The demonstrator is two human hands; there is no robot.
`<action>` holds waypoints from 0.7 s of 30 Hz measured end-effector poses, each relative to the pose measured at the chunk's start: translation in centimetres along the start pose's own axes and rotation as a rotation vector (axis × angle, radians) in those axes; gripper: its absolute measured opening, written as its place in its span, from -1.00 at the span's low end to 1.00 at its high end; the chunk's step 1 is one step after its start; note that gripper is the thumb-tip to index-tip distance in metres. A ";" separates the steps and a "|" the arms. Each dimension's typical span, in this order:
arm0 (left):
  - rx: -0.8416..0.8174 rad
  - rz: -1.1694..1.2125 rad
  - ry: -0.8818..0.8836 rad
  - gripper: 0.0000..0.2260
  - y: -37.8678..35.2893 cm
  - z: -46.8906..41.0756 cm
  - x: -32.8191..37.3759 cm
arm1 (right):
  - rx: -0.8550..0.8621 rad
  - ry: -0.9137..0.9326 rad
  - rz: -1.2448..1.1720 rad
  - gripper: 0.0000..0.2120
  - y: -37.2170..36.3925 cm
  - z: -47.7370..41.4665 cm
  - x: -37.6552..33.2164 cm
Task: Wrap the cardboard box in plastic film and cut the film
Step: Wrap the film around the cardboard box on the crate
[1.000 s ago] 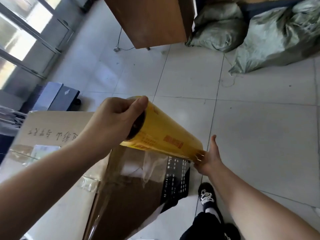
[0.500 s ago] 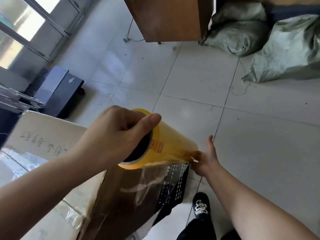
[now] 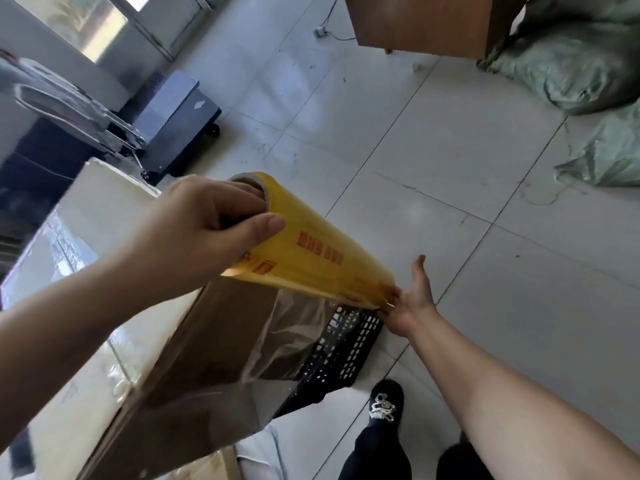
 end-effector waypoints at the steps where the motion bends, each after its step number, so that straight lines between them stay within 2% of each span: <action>1: 0.018 0.032 0.032 -0.42 0.1 -0.1 -0.6 | -0.003 -0.006 0.002 0.02 -0.1 -0.3 -0.1; 7: 0.159 0.283 0.320 -0.30 1.5 -0.5 -4.4 | -0.028 -0.060 0.045 0.05 -1.3 -1.2 -1.0; 8: 0.180 0.301 0.354 -0.37 1.7 -0.4 -4.7 | -0.036 -0.069 0.054 0.04 -1.7 -1.2 -1.1; 11: 0.230 0.355 0.427 -0.81 2.0 -0.3 -4.8 | -0.057 -0.091 0.104 0.02 -2.7 -1.2 -1.6; 13: 0.246 0.365 0.465 -0.94 2.0 -0.4 -4.9 | -0.069 -0.106 0.132 0.00 -3.2 -1.4 -1.8; 15: 0.286 0.366 0.508 -0.93 2.2 -0.5 -5.2 | -0.079 -0.130 0.142 0.02 -3.6 -1.9 -1.8; 18: 0.386 0.456 0.602 -0.81 2.7 -0.6 -6.8 | -0.077 -0.142 0.159 0.06 -4.0 -3.1 -1.8; 20: 0.431 0.549 0.707 -0.88 2.8 -0.6 -8.1 | -0.063 -0.149 0.167 0.07 -4.2 -3.9 -1.7; 21: 0.430 0.591 0.747 -0.85 2.8 -0.7 -8.7 | -0.063 -0.155 0.171 0.07 -4.5 -4.3 -1.6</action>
Point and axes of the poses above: each hand's wrist, its own z-axis away from the middle knuckle, its own y-axis out of the back of the hand, x = y × z, the point moved 10 cm from there along -z, towards the middle knuckle, and after that the axes turned 7 degrees about z, right-handed, at the moved point
